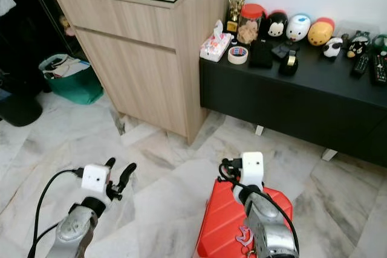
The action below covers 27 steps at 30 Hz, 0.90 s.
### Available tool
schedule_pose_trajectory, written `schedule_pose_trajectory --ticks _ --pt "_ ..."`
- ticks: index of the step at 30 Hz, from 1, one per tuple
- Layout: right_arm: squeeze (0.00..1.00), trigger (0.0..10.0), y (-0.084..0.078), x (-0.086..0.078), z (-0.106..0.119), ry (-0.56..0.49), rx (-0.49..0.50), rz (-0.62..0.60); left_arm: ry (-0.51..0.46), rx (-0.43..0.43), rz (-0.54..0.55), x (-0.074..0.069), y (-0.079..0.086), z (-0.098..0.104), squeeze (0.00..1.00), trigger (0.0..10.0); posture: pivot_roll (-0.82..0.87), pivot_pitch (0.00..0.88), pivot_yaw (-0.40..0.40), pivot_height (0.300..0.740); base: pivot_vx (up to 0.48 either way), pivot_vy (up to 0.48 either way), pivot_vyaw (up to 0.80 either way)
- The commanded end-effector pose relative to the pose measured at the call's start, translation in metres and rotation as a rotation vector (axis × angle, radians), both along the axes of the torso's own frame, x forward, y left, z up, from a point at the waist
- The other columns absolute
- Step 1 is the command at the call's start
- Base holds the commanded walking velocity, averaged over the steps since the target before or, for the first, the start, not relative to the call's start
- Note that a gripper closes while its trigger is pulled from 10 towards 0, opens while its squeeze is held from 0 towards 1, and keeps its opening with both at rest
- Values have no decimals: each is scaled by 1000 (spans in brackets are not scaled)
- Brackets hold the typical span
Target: Hang keys on a hook
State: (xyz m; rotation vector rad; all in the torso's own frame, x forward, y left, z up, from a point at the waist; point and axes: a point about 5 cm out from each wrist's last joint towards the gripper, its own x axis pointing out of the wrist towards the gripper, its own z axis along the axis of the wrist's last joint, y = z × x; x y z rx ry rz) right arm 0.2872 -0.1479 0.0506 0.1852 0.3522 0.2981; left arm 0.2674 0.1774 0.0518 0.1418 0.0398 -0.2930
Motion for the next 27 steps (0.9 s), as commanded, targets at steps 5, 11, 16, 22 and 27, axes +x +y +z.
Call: schedule_pose_trajectory --ticks 5,11,16,22,27 --pt "0 10000 10 5 17 57 139 38 -3 -10 -171 12 -8 24 0 10000 27 71 21 740 0 0 0" --pt "0 10000 21 7 29 99 286 66 12 -13 -330 23 -20 37 0 10000 23 74 23 740 0 0 0" --pt "0 10000 29 4 38 105 274 122 28 -46 -451 25 -37 46 0 10000 14 74 32 740 0 0 0" --pt "0 10000 36 6 55 100 361 146 54 -103 -558 23 -52 50 0 10000 16 79 29 740 0 0 0" --pt "0 10000 41 3 63 100 363 177 70 -123 -624 23 -63 54 0 10000 16 79 29 740 0 0 0"
